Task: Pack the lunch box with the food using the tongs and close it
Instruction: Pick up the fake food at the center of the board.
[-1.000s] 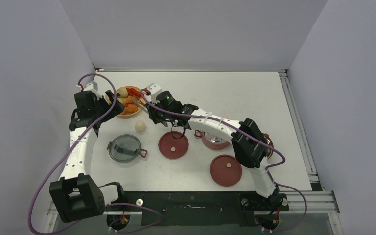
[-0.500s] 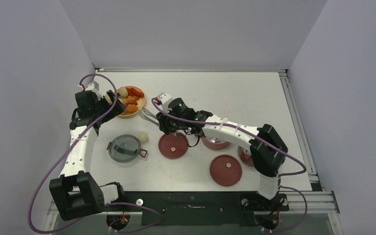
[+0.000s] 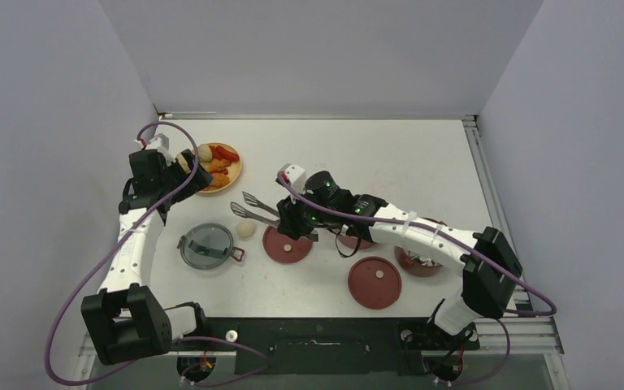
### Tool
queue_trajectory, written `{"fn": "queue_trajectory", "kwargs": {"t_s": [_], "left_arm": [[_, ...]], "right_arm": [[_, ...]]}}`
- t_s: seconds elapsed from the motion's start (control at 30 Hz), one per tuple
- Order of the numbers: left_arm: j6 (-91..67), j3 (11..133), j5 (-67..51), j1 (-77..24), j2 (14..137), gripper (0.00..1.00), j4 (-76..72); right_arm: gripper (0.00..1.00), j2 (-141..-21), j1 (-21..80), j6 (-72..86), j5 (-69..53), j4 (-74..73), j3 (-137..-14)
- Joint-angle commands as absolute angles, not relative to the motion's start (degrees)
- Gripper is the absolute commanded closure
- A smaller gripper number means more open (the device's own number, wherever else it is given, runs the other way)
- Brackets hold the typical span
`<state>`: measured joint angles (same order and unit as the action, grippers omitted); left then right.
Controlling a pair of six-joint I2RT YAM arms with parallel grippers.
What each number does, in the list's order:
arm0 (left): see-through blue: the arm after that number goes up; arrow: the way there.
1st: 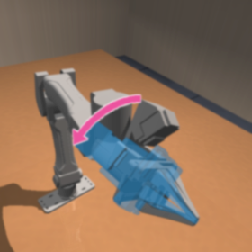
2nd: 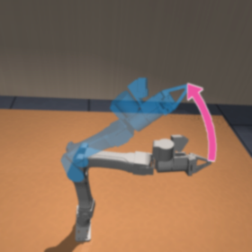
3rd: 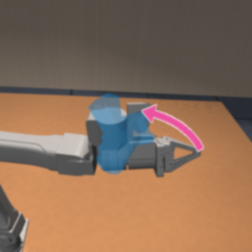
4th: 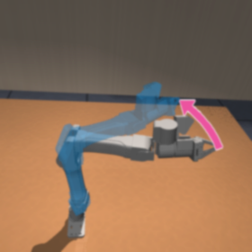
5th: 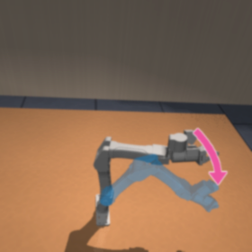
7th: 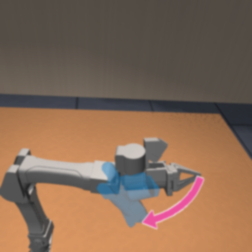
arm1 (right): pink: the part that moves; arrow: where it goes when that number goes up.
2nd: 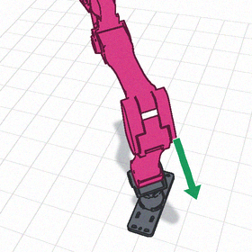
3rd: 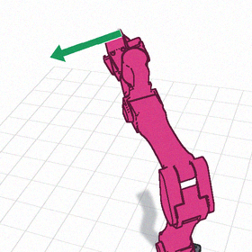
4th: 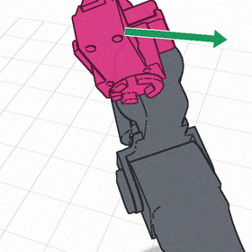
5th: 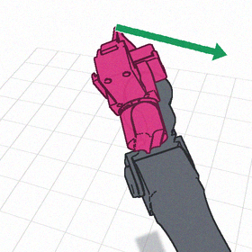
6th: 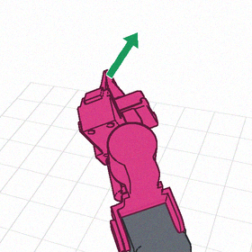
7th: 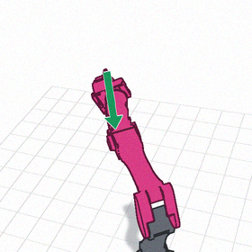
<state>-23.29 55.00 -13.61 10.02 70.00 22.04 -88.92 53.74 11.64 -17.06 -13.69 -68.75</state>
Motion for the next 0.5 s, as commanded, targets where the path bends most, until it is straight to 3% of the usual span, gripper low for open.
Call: {"fn": "queue_trajectory", "kwargs": {"t_s": [0.0, 0.47], "left_arm": [[-22.1, 56.2, -12.3, 9.2, 69.8, 0.18, 19.9], [-22.1, 56.3, -12.5, 9.0, 69.9, 0.17, 20.0]], "right_arm": [[0.59, -90.1, 54.1, 14.7, -18.2, -12.6, -69.6], [0.56, -91.9, 55.5, 16.3, -18.7, -12.9, -66.0]]}}
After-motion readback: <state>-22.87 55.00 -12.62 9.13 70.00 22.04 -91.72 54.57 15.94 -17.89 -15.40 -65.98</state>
